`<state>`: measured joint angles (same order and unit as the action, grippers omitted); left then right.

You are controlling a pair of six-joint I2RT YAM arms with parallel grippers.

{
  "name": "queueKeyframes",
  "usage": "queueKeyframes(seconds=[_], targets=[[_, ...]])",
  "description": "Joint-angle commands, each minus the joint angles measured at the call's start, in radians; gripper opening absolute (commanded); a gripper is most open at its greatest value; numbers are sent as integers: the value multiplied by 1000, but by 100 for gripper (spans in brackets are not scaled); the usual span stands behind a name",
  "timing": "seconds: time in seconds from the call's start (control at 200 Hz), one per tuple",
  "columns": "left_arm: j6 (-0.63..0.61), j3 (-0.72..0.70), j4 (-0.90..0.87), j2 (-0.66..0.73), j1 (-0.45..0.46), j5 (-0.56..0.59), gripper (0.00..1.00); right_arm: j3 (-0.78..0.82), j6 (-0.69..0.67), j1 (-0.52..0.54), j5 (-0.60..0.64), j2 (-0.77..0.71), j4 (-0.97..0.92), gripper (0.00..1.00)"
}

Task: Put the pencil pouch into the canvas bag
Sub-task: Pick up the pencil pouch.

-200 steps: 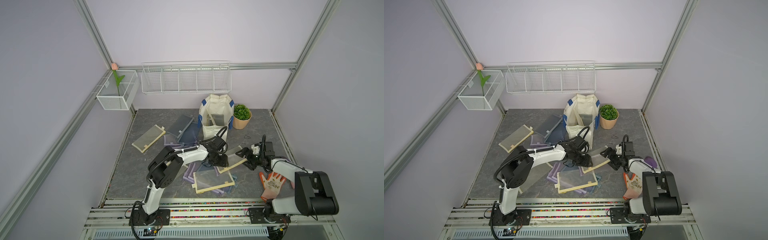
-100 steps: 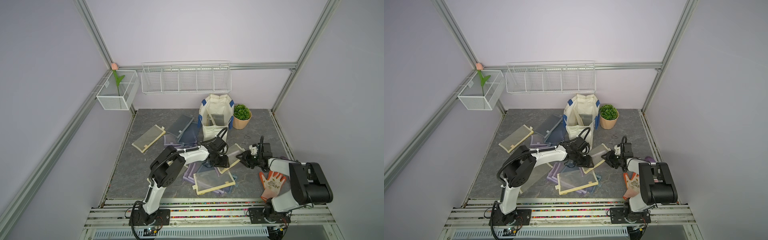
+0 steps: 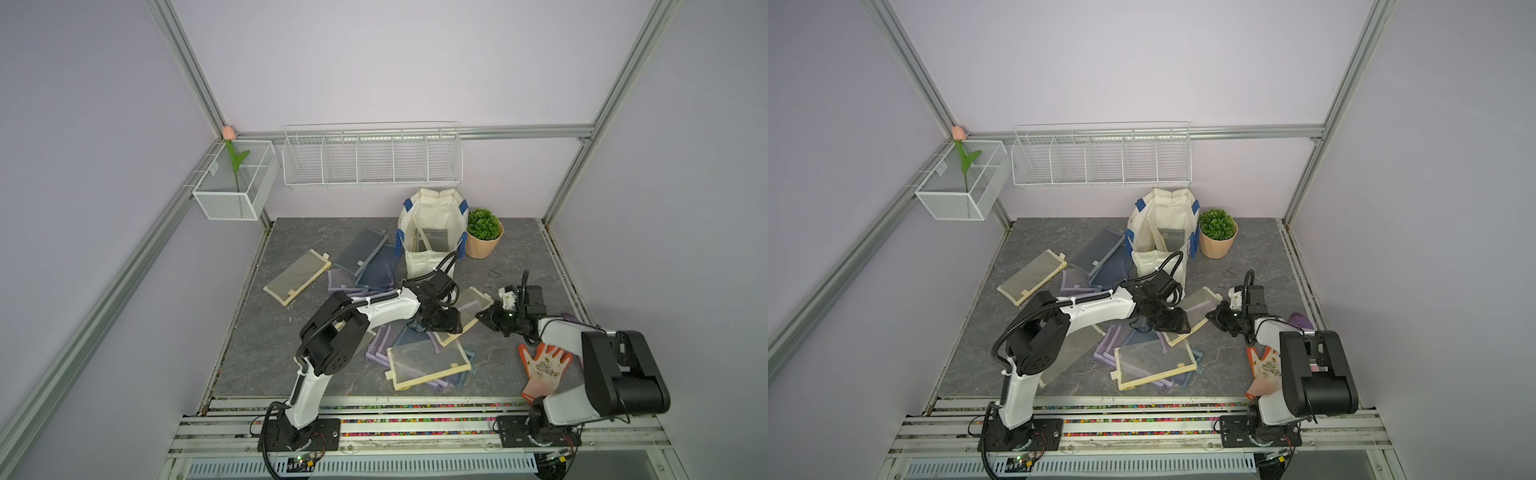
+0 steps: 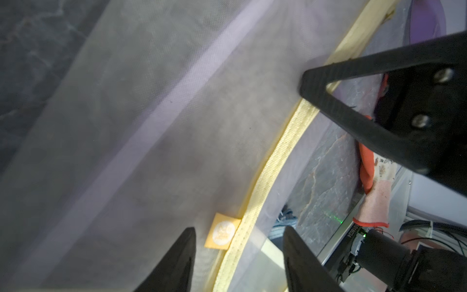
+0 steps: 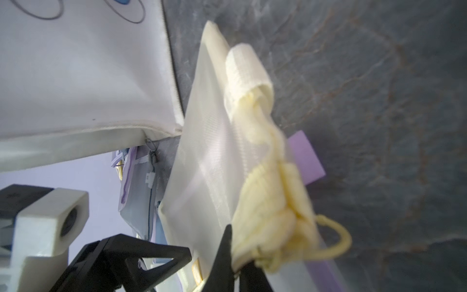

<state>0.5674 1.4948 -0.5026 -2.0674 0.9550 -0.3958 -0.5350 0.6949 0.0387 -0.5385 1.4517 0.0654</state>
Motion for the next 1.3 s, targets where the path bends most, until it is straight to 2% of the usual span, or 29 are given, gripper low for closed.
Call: queueKeyframes(seconds=[0.0,0.135,0.245,0.475,0.61,0.715,0.845,0.98,1.055,1.14,1.19,1.255,1.295], targets=[[-42,66,-73,90,3,-18,63,-16,-79,-1,5,-137,-97,6],[-86,140,-154,166,-7,-54,76,-19,-130,8,5,-342,-229,6],[-127,190,-225,235,-37,-91,81,-26,-133,22,-4,-515,-338,6],[-193,163,-263,416,-217,-210,88,-60,-74,75,-35,-803,-506,6],[-222,86,-224,493,-274,-250,93,-135,-64,107,-95,-826,-539,6],[-233,57,-194,519,-282,-309,94,-198,-30,120,-147,-804,-477,6],[-230,29,-155,553,-282,-372,95,-279,2,138,-197,-718,-386,6],[-211,-34,-102,595,-280,-388,95,-337,26,147,-246,-621,-292,6],[-200,-63,-77,615,-278,-392,91,-375,40,154,-254,-584,-251,6],[-171,-94,-32,642,-279,-409,80,-393,56,157,-263,-546,-209,6],[-150,-116,0,660,-278,-410,70,-410,58,161,-268,-516,-198,6],[-121,-144,41,678,-278,-415,52,-431,54,160,-265,-486,-196,6],[-101,-160,67,687,-277,-422,43,-442,50,196,-259,-472,-194,6]])
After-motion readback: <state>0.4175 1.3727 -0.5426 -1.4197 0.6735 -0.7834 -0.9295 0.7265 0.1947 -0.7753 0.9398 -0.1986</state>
